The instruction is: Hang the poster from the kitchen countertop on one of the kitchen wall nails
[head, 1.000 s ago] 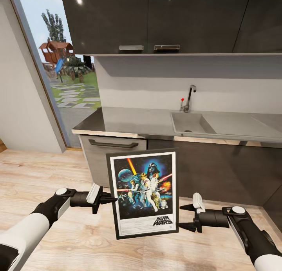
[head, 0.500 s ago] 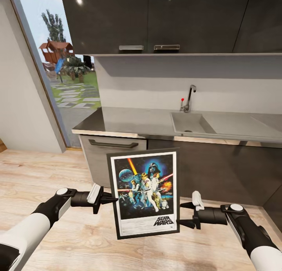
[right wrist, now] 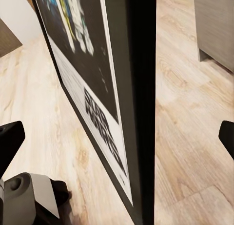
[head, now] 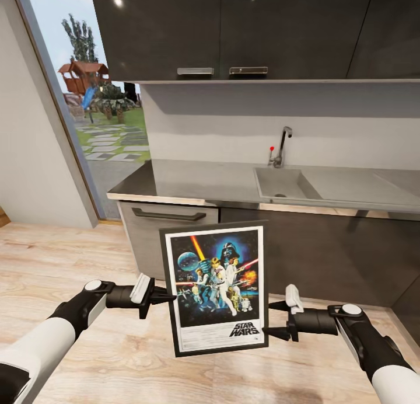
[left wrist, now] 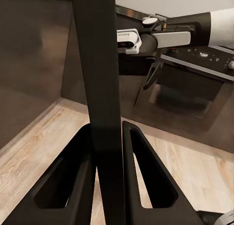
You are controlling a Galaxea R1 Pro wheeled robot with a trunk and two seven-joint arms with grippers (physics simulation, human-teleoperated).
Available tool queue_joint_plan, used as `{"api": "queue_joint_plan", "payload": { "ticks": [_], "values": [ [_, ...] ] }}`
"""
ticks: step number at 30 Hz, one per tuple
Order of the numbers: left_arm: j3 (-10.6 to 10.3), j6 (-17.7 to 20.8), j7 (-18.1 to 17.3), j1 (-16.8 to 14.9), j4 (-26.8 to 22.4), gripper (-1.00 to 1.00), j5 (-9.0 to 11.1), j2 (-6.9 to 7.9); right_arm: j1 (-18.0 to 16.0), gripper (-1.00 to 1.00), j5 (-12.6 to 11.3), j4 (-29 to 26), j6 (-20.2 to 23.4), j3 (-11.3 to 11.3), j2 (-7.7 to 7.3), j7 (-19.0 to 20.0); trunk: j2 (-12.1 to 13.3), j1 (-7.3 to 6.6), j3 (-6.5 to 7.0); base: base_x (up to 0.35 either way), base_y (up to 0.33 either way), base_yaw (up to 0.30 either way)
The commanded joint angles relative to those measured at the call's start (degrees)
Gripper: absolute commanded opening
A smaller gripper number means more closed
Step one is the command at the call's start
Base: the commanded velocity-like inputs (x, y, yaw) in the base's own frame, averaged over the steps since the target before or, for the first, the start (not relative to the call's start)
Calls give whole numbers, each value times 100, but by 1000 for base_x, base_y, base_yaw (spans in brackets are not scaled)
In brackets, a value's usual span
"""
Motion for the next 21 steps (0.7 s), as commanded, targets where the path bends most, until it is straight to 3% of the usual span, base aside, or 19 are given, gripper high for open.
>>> {"api": "queue_joint_plan", "payload": {
  "ticks": [1,19,20,21],
  "values": [
    [-46,-79,0,-7,3,-100,60,7,-2,100,38,-7,29,-23,10,31,-3,0,-6,0,0,0],
    [-46,-78,0,-7,4,-100,60,6,0,100,46,-6,16,-23,100,31,-3,0,-6,0,0,0],
    [-46,-77,0,-7,4,-100,60,6,0,-100,46,-6,16,-23,101,31,-3,0,-6,0,0,0],
    [-46,-77,0,-7,5,-100,60,6,1,-100,44,-6,16,-23,101,31,-3,0,-6,0,0,0]
  ]
}}
